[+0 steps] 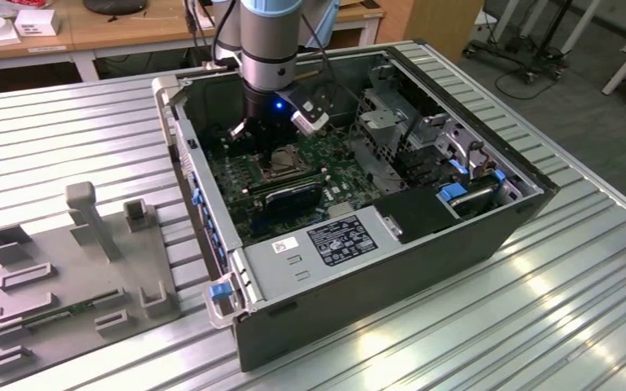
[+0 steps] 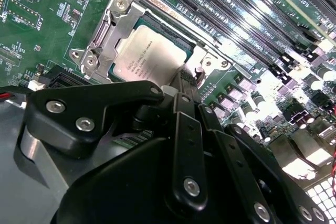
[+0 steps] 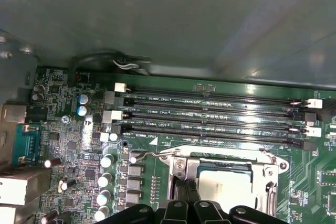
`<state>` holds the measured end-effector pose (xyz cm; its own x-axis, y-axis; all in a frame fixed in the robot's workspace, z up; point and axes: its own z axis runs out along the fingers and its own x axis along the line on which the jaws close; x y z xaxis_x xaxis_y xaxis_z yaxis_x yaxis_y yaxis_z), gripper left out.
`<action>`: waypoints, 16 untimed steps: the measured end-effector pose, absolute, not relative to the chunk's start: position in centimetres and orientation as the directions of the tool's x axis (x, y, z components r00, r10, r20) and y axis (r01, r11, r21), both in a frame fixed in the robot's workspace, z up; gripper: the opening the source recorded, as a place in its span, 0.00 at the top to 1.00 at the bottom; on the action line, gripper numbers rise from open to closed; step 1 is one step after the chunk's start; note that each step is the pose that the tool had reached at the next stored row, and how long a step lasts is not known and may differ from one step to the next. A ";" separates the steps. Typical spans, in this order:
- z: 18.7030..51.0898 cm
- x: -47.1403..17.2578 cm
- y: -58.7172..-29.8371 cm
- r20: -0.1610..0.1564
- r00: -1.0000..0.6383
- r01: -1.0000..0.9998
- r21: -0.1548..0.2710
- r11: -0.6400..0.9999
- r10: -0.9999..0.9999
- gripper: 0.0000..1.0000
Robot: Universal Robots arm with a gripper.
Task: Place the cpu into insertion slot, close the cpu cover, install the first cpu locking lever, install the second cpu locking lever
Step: 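Close the cpu cover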
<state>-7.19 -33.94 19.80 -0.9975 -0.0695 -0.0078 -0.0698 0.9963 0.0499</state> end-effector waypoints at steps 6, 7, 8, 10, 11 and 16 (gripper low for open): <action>20.6 -7.2 -34.0 -0.007 -0.998 -0.070 0.049 0.996 -0.070 0.90; 20.7 -7.2 -34.0 -0.007 -0.998 -0.070 0.049 0.996 -0.070 0.90; 20.8 -7.2 -34.0 -0.007 -0.998 -0.070 0.049 0.996 -0.070 0.90; 21.1 -7.2 -34.0 -0.007 -0.998 -0.070 0.049 0.996 -0.070 0.90; 21.2 -7.2 -34.0 -0.007 -0.998 -0.070 0.049 0.996 -0.070 0.90; 22.0 -7.2 -34.0 -0.007 -0.998 -0.070 0.049 0.996 -0.070 0.90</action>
<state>-7.20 -33.95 21.97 -0.9976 -0.0695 -0.0070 -0.0698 0.9964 0.0490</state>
